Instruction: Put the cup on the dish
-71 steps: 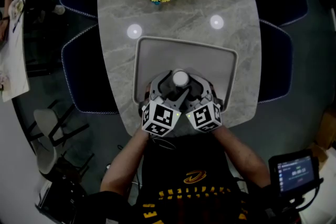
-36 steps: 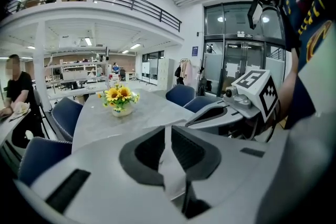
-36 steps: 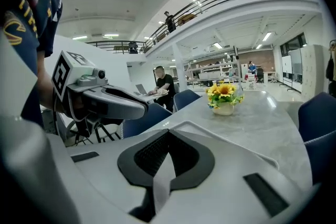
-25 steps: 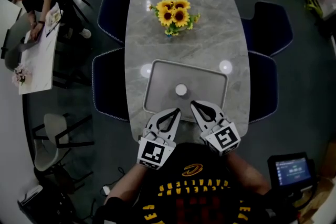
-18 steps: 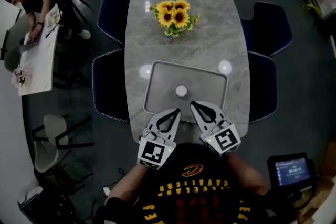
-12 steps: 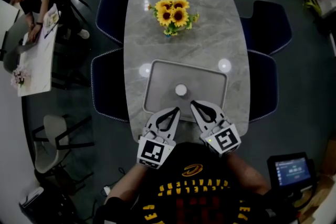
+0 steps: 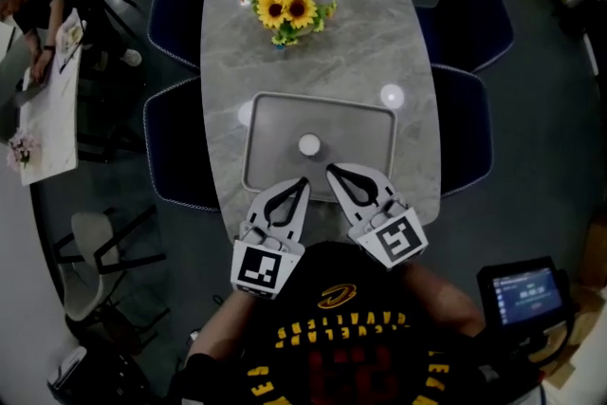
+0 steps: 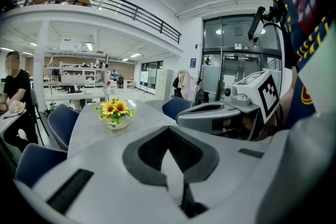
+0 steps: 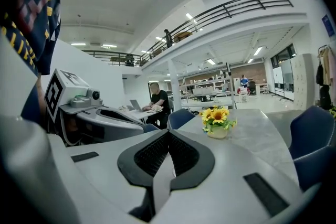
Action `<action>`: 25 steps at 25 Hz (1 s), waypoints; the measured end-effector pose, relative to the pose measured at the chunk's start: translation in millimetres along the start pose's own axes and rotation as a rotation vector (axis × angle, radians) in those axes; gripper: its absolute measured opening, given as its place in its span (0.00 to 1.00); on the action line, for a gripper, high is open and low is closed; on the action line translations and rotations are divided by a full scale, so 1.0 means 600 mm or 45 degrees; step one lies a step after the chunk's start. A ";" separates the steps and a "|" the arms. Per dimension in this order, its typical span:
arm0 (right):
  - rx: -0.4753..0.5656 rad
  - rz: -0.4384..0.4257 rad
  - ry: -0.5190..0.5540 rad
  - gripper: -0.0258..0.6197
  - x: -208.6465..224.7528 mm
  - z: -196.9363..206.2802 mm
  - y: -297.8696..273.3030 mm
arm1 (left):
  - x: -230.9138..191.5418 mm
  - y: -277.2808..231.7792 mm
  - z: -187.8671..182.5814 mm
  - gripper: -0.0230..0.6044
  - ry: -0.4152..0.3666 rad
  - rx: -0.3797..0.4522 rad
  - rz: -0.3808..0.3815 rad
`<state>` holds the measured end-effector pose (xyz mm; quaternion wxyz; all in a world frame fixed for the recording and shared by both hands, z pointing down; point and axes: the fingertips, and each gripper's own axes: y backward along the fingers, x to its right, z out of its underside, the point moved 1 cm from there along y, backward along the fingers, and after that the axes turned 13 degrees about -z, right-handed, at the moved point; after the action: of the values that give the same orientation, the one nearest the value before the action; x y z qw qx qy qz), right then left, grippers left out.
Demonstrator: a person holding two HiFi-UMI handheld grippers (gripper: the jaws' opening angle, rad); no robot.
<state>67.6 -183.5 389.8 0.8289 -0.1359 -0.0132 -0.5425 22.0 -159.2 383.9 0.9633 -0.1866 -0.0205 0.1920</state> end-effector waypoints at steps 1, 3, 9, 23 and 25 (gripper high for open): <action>-0.006 -0.002 0.006 0.05 -0.002 -0.002 -0.001 | -0.001 0.001 -0.001 0.04 -0.007 0.005 0.000; -0.030 -0.004 0.008 0.05 -0.005 -0.003 -0.001 | -0.003 0.002 -0.006 0.04 -0.003 0.013 -0.002; -0.029 -0.011 -0.019 0.05 -0.013 -0.003 -0.008 | -0.011 0.009 -0.011 0.04 0.056 -0.026 -0.035; 0.017 0.020 0.066 0.05 -0.007 0.001 -0.005 | -0.005 -0.008 0.008 0.04 -0.036 -0.032 0.042; 0.049 0.034 0.060 0.05 -0.004 -0.002 0.003 | 0.003 -0.012 0.013 0.04 -0.047 -0.035 0.056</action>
<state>68.0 -181.2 387.8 0.8387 -0.1071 -0.0023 -0.5340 25.5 -161.7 393.7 0.9556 -0.1966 -0.0366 0.2163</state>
